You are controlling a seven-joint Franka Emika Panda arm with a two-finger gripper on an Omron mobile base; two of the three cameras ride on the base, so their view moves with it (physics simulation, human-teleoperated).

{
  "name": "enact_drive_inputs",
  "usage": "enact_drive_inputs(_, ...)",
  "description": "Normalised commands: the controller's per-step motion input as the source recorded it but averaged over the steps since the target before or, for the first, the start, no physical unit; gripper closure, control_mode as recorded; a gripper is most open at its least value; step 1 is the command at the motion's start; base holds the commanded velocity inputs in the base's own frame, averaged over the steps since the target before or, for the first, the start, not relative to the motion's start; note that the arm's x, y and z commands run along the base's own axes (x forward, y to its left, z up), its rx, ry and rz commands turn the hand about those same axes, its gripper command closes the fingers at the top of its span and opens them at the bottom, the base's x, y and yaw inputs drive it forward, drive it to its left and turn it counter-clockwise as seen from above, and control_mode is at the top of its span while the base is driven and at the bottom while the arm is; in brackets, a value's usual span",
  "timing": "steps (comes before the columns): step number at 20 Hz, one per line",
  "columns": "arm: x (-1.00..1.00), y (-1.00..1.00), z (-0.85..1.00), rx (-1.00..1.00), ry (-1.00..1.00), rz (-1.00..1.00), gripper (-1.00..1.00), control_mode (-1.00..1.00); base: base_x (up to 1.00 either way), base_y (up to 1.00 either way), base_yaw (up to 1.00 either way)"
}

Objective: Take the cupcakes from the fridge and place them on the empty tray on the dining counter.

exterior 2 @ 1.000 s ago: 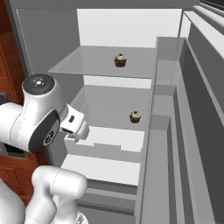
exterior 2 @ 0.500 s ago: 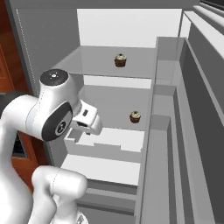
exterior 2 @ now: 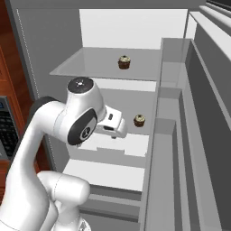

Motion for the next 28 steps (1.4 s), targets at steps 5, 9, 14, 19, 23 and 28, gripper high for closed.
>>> enact_drive_inputs(5, 0.42, -0.32, -0.07, 0.00, 0.00, 0.00, -1.00, -1.00, 0.00, 0.00, 0.00)
enact_drive_inputs(9, 0.58, -0.07, -0.04, 0.00, 0.00, 0.00, -1.00, -1.00, 0.00, 0.00, 0.00)
enact_drive_inputs(14, 0.47, -0.02, -0.11, 0.00, -0.03, 0.00, -1.00, -1.00, 0.00, 0.00, 0.00)
enact_drive_inputs(19, 0.27, -0.24, -0.49, 0.00, -0.16, 0.00, -1.00, -1.00, 0.00, 0.00, 0.00)
enact_drive_inputs(23, 0.37, -0.18, -0.48, 0.00, -0.15, 0.00, -1.00, -1.00, 0.00, 0.00, 0.00)
enact_drive_inputs(28, 0.72, 0.00, -0.08, 0.00, 0.00, 0.00, -1.00, -1.00, 0.00, 0.00, 0.00)
